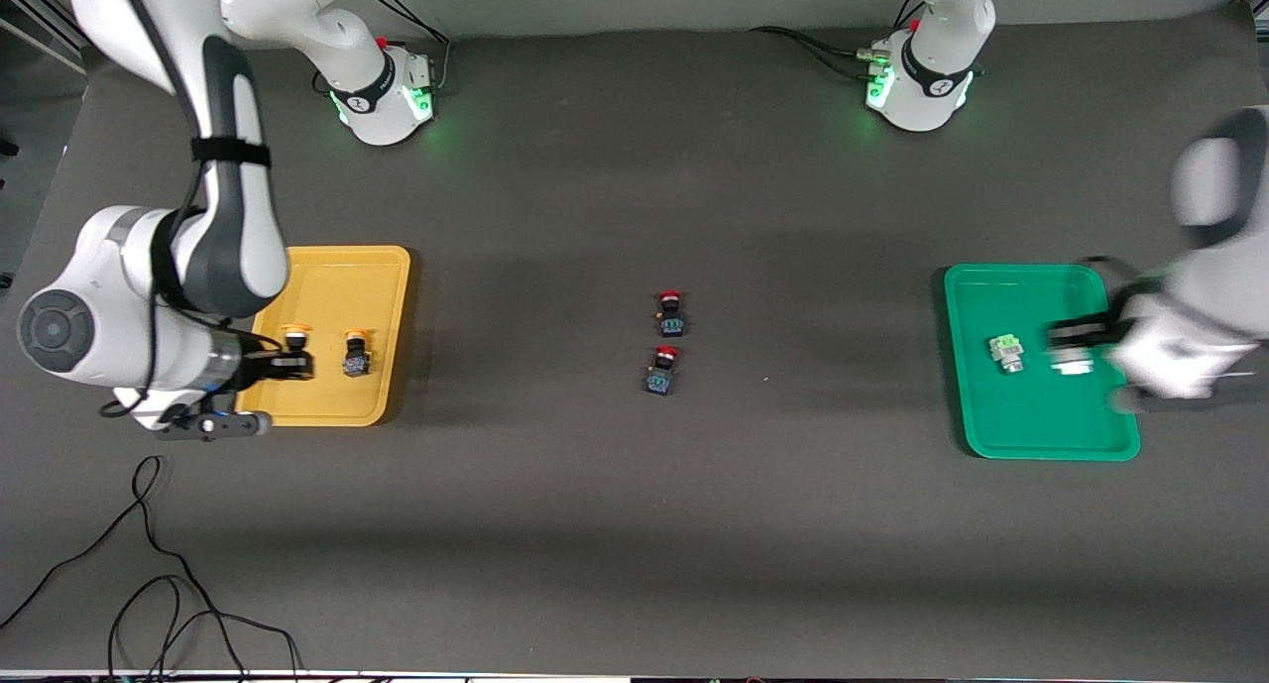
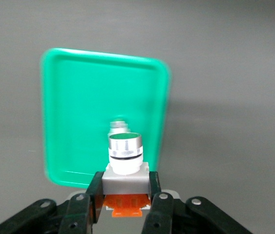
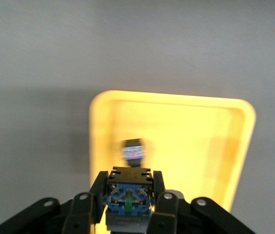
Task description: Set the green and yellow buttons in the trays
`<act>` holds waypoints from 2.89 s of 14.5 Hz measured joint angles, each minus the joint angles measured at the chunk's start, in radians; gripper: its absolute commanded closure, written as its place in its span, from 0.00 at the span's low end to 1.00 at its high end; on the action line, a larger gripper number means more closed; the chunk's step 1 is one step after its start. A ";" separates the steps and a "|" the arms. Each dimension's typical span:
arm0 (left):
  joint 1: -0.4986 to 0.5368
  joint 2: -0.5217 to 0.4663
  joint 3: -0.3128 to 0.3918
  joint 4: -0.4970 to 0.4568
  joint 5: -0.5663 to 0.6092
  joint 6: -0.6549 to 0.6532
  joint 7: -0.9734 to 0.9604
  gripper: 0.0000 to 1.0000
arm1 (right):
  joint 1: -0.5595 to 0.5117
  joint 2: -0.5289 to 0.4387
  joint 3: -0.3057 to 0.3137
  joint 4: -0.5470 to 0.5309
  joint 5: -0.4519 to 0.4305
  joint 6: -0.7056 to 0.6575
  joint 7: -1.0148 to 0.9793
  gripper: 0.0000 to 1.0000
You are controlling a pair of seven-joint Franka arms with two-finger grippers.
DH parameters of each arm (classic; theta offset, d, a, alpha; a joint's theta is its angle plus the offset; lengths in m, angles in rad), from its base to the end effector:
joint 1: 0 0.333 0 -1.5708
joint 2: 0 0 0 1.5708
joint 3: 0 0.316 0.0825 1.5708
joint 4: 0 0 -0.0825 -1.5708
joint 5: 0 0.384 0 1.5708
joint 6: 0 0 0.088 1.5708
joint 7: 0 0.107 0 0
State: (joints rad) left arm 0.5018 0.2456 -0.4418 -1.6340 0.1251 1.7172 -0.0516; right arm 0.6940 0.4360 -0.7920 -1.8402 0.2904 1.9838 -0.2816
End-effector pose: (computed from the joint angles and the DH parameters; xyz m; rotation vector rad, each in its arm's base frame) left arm 0.6110 0.0704 0.4743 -3.1141 -0.1389 0.2154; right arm 0.6123 -0.0090 0.3398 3.1068 0.1073 -0.2395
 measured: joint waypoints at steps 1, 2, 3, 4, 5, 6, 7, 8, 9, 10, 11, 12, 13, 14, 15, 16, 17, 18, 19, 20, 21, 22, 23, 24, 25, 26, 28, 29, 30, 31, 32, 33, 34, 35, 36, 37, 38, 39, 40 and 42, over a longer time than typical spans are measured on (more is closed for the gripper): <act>0.065 -0.001 0.001 -0.006 0.005 0.005 0.080 0.78 | -0.002 0.001 -0.002 -0.061 0.000 0.079 -0.043 1.00; 0.112 0.001 0.002 -0.018 0.019 0.024 0.134 0.78 | 0.000 0.002 -0.002 -0.122 0.000 0.162 -0.075 1.00; 0.142 0.003 0.003 -0.045 0.035 0.070 0.160 0.78 | 0.001 0.004 -0.001 -0.177 0.004 0.240 -0.099 1.00; 0.160 0.007 0.003 -0.088 0.049 0.138 0.170 0.78 | 0.002 0.006 0.001 -0.230 0.022 0.311 -0.127 1.00; 0.170 0.012 0.003 -0.148 0.062 0.226 0.171 0.78 | 0.002 0.010 0.002 -0.275 0.057 0.368 -0.167 1.00; 0.180 0.021 0.002 -0.224 0.072 0.328 0.171 0.77 | 0.002 0.016 0.002 -0.311 0.105 0.407 -0.216 1.00; 0.190 0.034 0.002 -0.297 0.084 0.420 0.171 0.77 | 0.003 0.022 0.003 -0.331 0.147 0.424 -0.261 1.00; 0.204 0.052 0.003 -0.368 0.108 0.513 0.171 0.76 | 0.003 0.027 0.003 -0.340 0.175 0.434 -0.292 1.00; 0.221 0.076 0.003 -0.430 0.141 0.603 0.171 0.76 | 0.003 0.034 0.003 -0.343 0.188 0.446 -0.309 1.00; 0.240 0.105 0.003 -0.476 0.171 0.681 0.170 0.74 | 0.003 0.041 0.003 -0.345 0.192 0.462 -0.317 1.00; 0.259 0.135 0.004 -0.504 0.191 0.737 0.170 0.72 | 0.003 0.047 0.004 -0.347 0.194 0.475 -0.322 1.00; 0.274 0.161 0.004 -0.515 0.208 0.767 0.171 0.62 | 0.004 0.052 0.005 -0.348 0.195 0.482 -0.323 1.00; 0.282 0.179 0.005 -0.516 0.219 0.778 0.171 0.23 | 0.004 0.056 0.007 -0.348 0.195 0.488 -0.325 0.64; 0.286 0.186 0.004 -0.516 0.225 0.780 0.171 0.00 | 0.005 0.058 0.008 -0.348 0.195 0.490 -0.326 0.32; 0.286 0.185 0.004 -0.515 0.229 0.779 0.171 0.00 | 0.007 0.060 0.008 -0.348 0.196 0.490 -0.327 0.02; 0.286 0.183 0.002 -0.511 0.231 0.776 0.172 0.00 | 0.007 0.063 0.008 -0.348 0.196 0.490 -0.327 0.00; 0.286 0.178 -0.002 -0.505 0.234 0.760 0.172 0.00 | 0.007 0.064 0.008 -0.348 0.196 0.490 -0.327 0.00; 0.286 0.171 -0.007 -0.493 0.236 0.726 0.174 0.00 | 0.007 0.064 0.008 -0.348 0.196 0.490 -0.327 0.00; 0.286 0.159 -0.013 -0.468 0.237 0.668 0.178 0.00 | 0.007 0.064 0.008 -0.348 0.196 0.490 -0.328 0.00; 0.286 0.140 -0.024 -0.430 0.237 0.589 0.185 0.00 | 0.007 0.064 0.008 -0.348 0.196 0.490 -0.328 0.00; 0.286 0.116 -0.040 -0.382 0.236 0.493 0.192 0.00 | 0.007 0.064 0.008 -0.347 0.197 0.490 -0.328 0.00; 0.286 0.089 -0.062 -0.325 0.235 0.385 0.195 0.00 | 0.007 0.063 0.008 -0.346 0.200 0.490 -0.328 0.00; 0.286 0.060 -0.088 -0.267 0.235 0.281 0.197 0.00 | 0.007 0.060 0.008 -0.343 0.203 0.487 -0.327 0.00; 0.285 0.034 -0.117 -0.211 0.233 0.186 0.197 0.00 | 0.007 0.054 0.006 -0.339 0.206 0.473 -0.326 0.00; 0.284 0.012 -0.146 -0.160 0.226 0.094 0.197 0.00 | 0.007 0.044 0.004 -0.331 0.209 0.447 -0.322 0.00; 0.283 -0.005 -0.170 -0.114 0.204 0.015 0.197 0.00 | 0.007 0.030 0.002 -0.319 0.213 0.422 -0.308 0.00; 0.281 -0.025 -0.195 -0.035 0.139 -0.108 0.197 0.00 | 0.010 -0.011 -0.002 -0.277 0.214 0.337 -0.236 0.00; 0.280 -0.034 -0.199 0.002 0.104 -0.155 0.197 0.00 | 0.014 -0.037 -0.010 -0.244 0.214 0.256 -0.194 0.00; 0.280 -0.043 -0.204 0.032 0.074 -0.191 0.198 0.00 | 0.019 -0.064 -0.021 -0.209 0.211 0.177 -0.149 0.00; 0.280 -0.055 -0.209 0.053 0.046 -0.213 0.198 0.00 | 0.024 -0.090 -0.032 -0.178 0.195 0.117 -0.105 0.00; 0.272 -0.074 -0.210 0.067 0.016 -0.226 0.198 0.00 | 0.030 -0.117 -0.042 -0.148 0.160 0.070 -0.054 0.00; 0.251 -0.098 -0.201 0.074 -0.010 -0.234 0.198 0.00 | 0.035 -0.143 -0.046 -0.116 0.121 0.023 0.001 0.00; 0.207 -0.124 -0.171 0.075 -0.034 -0.238 0.198 0.00 | 0.036 -0.163 -0.048 -0.083 0.097 -0.033 0.042 0.00; 0.139 -0.148 -0.120 0.075 -0.054 -0.247 0.198 0.00 | 0.036 -0.177 -0.050 -0.043 0.085 -0.092 0.072 0.00; 0.057 -0.169 -0.056 0.074 -0.067 -0.256 0.197 0.00 | 0.034 -0.186 -0.053 0.003 0.076 -0.150 0.104 0.00; -0.034 -0.186 0.016 0.074 -0.075 -0.260 0.196 0.00 | 0.023 -0.197 -0.048 0.052 0.054 -0.206 0.143 0.00; -0.118 -0.197 0.082 0.074 -0.079 -0.263 0.192 0.00 | -0.004 -0.215 -0.024 0.092 0.013 -0.246 0.178 0.00; -0.196 -0.204 0.141 0.074 -0.081 -0.265 0.181 0.00 | -0.063 -0.246 0.038 0.122 -0.038 -0.269 0.207 0.00; -0.273 -0.208 0.197 0.074 -0.082 -0.266 0.166 0.00 | -0.152 -0.284 0.133 0.142 -0.088 -0.286 0.237 0.00; -0.412 -0.208 0.297 0.073 -0.083 -0.267 0.144 0.00 | -0.342 -0.359 0.334 0.168 -0.159 -0.345 0.294 0.00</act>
State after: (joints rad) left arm 0.0898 0.0373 -0.1451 -1.5610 0.0421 1.4502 0.0922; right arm 0.3515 0.0769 -0.4579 -1.6724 0.1317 1.6387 0.0126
